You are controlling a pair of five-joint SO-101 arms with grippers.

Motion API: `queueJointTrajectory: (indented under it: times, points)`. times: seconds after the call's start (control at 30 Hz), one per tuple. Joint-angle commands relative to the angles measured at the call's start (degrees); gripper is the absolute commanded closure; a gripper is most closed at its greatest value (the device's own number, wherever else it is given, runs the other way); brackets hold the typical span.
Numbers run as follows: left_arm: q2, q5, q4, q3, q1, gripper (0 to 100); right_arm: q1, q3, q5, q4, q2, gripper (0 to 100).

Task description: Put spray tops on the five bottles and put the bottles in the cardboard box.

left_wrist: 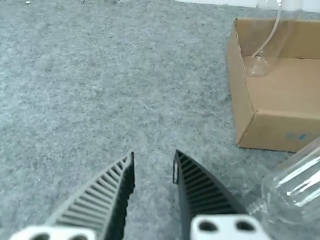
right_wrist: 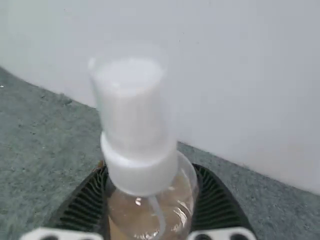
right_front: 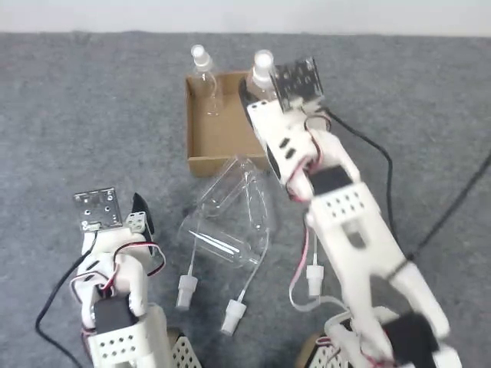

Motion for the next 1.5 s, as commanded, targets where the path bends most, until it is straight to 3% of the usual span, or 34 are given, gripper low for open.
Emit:
queueJointTrajectory:
  times: [0.0,0.43,0.6,0.73,1.47]
  points:
    - [-1.3,-0.3,-1.9,-0.5,-0.1,88,1.3,-9.8,0.5,-1.6,5.8,99.2]
    - [-1.3,-0.3,-1.9,-0.4,-0.2,88,2.8,-27.1,0.1,-1.5,28.1,99.2]
    - [-1.3,-0.3,-1.9,-0.4,-0.2,88,5.0,-33.0,-7.7,-1.5,34.2,99.2]
    - [-1.3,-0.3,-1.8,-0.4,-0.2,88,5.5,-36.4,-9.3,-1.5,38.5,99.2]
    - [-1.3,-0.3,-1.8,-0.4,-0.4,88,6.7,-33.5,-9.2,-1.5,40.7,99.1]
